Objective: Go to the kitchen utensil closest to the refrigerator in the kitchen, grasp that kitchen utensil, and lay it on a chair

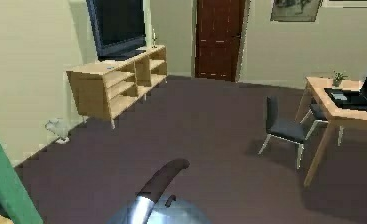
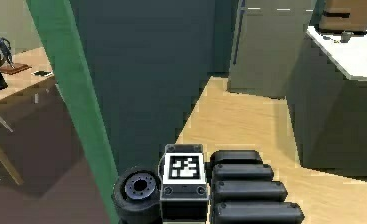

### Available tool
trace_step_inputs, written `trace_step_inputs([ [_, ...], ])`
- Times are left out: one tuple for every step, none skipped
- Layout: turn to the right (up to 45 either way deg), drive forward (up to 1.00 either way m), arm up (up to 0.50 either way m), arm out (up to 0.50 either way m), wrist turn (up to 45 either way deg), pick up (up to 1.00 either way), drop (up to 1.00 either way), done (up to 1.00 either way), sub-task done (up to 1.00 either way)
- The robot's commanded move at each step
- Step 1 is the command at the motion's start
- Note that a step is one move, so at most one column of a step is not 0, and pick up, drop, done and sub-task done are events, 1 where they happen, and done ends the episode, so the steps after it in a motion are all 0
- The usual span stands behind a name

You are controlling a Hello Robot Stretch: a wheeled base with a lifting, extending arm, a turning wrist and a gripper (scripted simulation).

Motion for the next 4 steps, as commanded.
trace_step_inputs([
  [0.0,0.35,0.00,0.00,0.0,0.00,0.00,0.00,0.00],
  [15.0,0.00,0.00,0.00,0.0,0.00,0.00,0.00,0.00],
  [0.0,1.00,0.00,0.00,0.0,0.00,0.00,0.00,0.00],
  [0.0,0.10,0.00,0.00,0.0,0.00,0.00,0.00,0.00],
])
